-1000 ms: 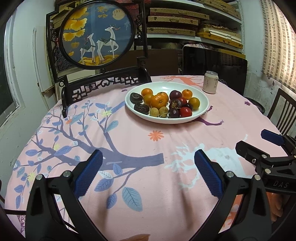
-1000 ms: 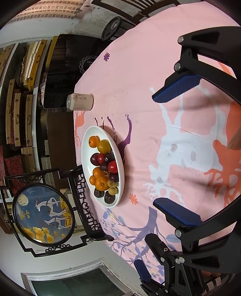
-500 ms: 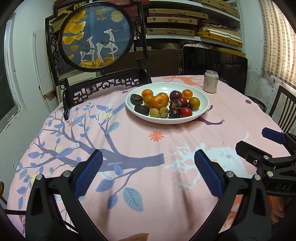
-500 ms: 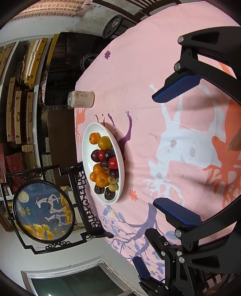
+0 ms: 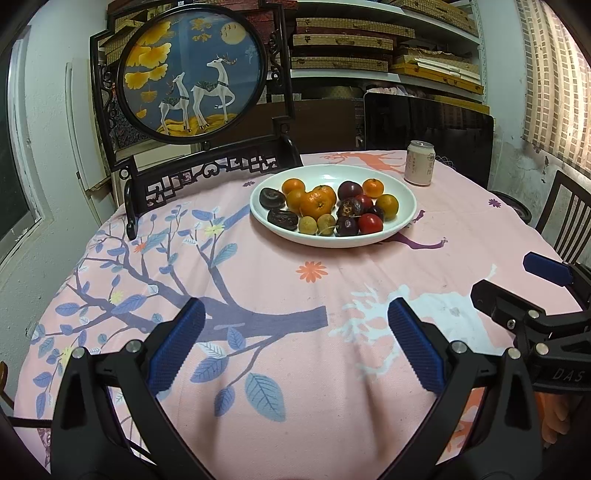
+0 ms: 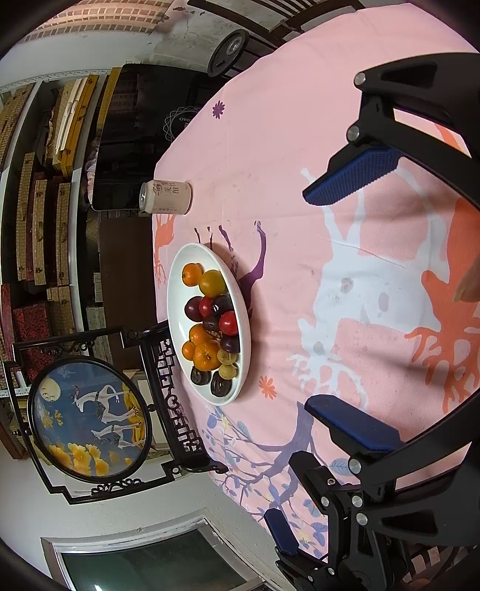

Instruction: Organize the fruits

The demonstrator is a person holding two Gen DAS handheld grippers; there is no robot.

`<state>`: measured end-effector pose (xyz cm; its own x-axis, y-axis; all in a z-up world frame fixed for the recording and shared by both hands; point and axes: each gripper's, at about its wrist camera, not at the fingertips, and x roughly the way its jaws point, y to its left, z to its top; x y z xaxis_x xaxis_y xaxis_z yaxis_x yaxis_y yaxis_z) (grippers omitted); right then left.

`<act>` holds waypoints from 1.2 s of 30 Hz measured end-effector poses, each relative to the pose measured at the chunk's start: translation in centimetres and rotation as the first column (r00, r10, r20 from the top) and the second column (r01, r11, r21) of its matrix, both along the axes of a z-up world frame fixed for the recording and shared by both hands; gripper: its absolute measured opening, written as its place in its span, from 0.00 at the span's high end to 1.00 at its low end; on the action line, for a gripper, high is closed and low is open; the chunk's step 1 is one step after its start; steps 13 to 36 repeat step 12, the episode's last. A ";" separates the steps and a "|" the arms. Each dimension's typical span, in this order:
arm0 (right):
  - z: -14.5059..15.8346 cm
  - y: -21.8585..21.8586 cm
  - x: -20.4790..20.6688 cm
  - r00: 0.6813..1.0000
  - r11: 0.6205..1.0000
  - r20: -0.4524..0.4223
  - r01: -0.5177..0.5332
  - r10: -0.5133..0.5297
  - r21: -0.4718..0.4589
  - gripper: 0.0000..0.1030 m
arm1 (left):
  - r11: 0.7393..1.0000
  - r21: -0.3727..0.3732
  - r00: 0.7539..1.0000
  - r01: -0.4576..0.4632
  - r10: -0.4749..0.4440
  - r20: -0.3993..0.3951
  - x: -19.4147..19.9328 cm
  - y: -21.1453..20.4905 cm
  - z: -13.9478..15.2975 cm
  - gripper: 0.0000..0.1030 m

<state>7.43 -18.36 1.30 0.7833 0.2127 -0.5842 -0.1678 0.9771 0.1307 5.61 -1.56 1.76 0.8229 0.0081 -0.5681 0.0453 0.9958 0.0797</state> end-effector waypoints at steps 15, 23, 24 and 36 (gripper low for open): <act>0.2 0.1 0.0 1.000 1.000 0.001 0.002 -0.002 0.003 0.01 | 1.000 -0.005 1.000 0.002 -0.002 0.014 0.0 0.2 0.2 0.02; 0.2 0.1 0.0 1.000 1.000 0.001 0.002 -0.002 0.003 0.01 | 1.000 -0.005 1.000 0.002 -0.002 0.014 0.0 0.2 0.2 0.02; 0.2 0.1 0.0 1.000 1.000 0.001 0.002 -0.002 0.003 0.01 | 1.000 -0.005 1.000 0.002 -0.002 0.014 0.0 0.2 0.2 0.02; 0.2 0.1 0.0 1.000 1.000 0.001 0.002 -0.002 0.003 0.01 | 1.000 -0.005 1.000 0.002 -0.002 0.014 0.0 0.2 0.2 0.02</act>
